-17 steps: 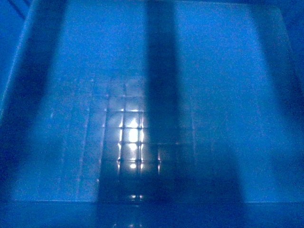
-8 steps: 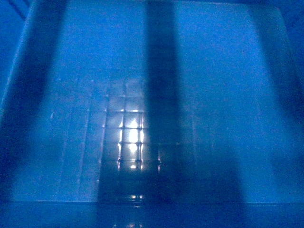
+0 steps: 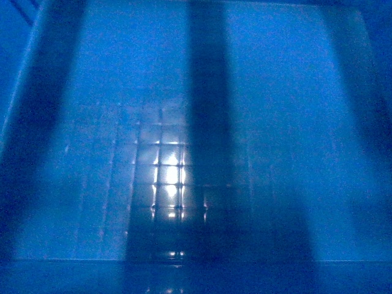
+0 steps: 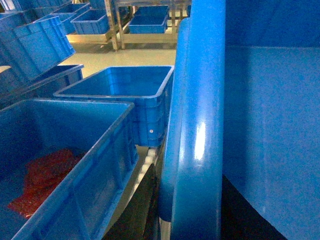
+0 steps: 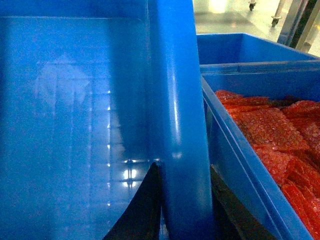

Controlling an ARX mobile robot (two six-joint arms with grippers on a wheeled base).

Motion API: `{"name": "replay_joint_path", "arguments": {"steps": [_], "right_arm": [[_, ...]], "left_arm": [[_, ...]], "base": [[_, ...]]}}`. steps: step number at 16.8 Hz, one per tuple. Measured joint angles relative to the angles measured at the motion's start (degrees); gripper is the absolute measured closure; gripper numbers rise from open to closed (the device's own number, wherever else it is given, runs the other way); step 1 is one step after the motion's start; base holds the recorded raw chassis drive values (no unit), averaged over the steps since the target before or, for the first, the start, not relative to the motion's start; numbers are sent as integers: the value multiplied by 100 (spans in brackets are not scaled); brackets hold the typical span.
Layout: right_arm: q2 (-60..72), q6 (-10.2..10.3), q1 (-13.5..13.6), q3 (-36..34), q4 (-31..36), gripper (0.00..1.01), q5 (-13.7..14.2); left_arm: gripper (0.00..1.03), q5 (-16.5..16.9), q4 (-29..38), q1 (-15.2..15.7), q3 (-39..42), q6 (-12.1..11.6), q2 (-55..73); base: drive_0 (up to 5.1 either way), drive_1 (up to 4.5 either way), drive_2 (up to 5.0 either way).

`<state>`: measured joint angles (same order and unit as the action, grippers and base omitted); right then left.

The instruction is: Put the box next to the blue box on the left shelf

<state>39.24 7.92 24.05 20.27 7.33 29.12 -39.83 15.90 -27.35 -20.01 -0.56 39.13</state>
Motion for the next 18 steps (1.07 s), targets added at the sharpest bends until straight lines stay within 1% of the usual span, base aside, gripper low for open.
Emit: {"name": "replay_joint_path", "arguments": {"steps": [18], "right_arm": [[0, 0, 0, 0, 0, 84, 0]], "left_arm": [[83, 0, 0, 0, 0, 2, 0]], "base": [[0, 0, 0]]}}
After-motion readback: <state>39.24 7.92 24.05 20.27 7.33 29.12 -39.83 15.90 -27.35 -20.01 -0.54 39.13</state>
